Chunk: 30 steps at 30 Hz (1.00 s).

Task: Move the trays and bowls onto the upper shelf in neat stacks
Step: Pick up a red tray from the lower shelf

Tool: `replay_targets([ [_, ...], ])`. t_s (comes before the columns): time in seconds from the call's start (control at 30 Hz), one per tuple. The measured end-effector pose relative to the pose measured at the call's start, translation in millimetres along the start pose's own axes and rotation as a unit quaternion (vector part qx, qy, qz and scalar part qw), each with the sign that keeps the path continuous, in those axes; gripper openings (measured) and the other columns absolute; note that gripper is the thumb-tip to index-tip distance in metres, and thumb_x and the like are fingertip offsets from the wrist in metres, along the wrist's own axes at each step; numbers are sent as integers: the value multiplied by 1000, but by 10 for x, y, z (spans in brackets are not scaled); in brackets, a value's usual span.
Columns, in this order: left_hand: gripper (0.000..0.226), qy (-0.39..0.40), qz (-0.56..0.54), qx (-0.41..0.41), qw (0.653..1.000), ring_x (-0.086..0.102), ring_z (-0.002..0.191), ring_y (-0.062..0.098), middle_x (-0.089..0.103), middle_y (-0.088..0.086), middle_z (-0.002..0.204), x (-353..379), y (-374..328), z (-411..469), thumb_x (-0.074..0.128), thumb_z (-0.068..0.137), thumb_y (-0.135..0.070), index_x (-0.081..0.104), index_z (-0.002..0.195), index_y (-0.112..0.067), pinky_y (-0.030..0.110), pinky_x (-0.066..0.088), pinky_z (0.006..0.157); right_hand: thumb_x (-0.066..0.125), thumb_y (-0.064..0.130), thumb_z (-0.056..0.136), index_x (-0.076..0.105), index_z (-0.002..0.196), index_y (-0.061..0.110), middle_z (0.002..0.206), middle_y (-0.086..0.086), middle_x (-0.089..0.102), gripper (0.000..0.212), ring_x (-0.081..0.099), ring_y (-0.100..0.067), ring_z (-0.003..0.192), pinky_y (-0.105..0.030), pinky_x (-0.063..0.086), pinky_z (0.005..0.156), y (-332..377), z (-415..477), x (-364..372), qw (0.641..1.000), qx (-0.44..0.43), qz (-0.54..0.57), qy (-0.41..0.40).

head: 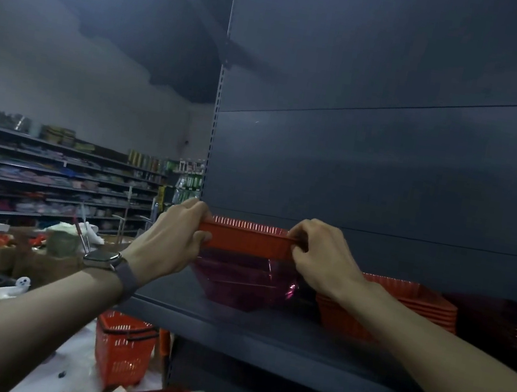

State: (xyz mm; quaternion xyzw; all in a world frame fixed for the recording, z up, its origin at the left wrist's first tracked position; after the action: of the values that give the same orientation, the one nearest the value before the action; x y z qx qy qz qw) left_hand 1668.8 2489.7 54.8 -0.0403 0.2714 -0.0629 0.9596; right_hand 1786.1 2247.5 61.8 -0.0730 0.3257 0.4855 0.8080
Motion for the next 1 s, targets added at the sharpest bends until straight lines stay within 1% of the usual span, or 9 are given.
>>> replay_targets([
  [0.17,20,-27,-113,-65,991,77,84,29,77,7,92,-144,-156,12,76,91,-6,62,91,-21,49,62,70,75,10,91,77,103,24,112,10,63,17,60,-5,101,-4,40,79,-33,-37,-227,997,29,67,-38],
  [0.27,18,-32,-179,-99,978,79,84,14,78,1,102,-208,-323,19,78,90,-5,66,90,-20,48,64,77,80,12,89,79,98,29,121,12,66,19,66,-6,107,-13,50,89,-52,-103,-450,985,60,146,-64],
  [0.37,18,-37,-230,-115,966,79,85,9,77,-5,108,-185,-518,33,80,89,-8,69,91,-21,46,64,82,85,22,88,79,101,34,108,22,66,19,67,1,92,-12,49,76,-135,-198,-697,974,96,196,-65],
  [0.43,19,-40,-249,-117,961,79,84,12,78,-8,106,-130,-653,41,81,89,-11,69,91,-25,42,63,74,90,32,82,79,99,34,103,20,72,21,67,2,99,-15,49,85,-245,-253,-858,969,113,208,-78],
  [0.5,19,-49,-265,-114,956,77,79,9,78,-9,102,-57,-802,47,82,89,-14,69,90,-28,33,56,60,93,36,75,80,96,31,104,11,79,25,70,-5,108,-30,52,102,-375,-317,-1008,959,135,230,-93],
  [0.57,19,-51,-282,-116,951,75,77,1,79,-9,95,41,-957,56,83,87,-16,71,90,-31,23,52,67,96,31,72,80,91,25,92,6,82,25,76,-10,99,-41,56,104,-491,-413,-1139,949,158,256,-98],
  [0.7,24,-21,-359,-137,923,78,80,8,81,-5,85,312,-1226,87,84,84,-7,73,86,-29,24,55,80,98,30,68,81,84,22,81,0,81,25,79,-19,86,-51,62,94,-705,-608,-1433,952,178,228,-102],
  [0.83,21,1,-353,-121,928,76,77,3,80,-5,87,476,-1464,169,84,85,-8,75,89,-26,6,50,69,96,34,71,79,81,22,78,4,81,23,78,-15,86,-44,61,93,-863,-784,-1674,967,182,161,-81],
  [1.0,16,39,-300,-93,948,75,82,9,79,-3,88,656,-1581,349,83,85,-7,75,91,-19,6,53,66,97,37,68,78,76,24,76,9,80,24,76,-7,81,-25,56,75,-1000,-887,-1760,978,185,75,-62],
])
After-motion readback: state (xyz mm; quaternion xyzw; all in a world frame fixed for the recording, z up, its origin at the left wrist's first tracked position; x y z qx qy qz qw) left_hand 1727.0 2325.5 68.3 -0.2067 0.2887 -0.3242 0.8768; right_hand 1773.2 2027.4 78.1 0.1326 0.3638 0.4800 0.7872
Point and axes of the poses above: each hand's wrist, its own z-axis towards the middle knuckle, its own x-axis out of the palm, y = z × x, the point moved 3 cm from there along z, towards the middle knuckle
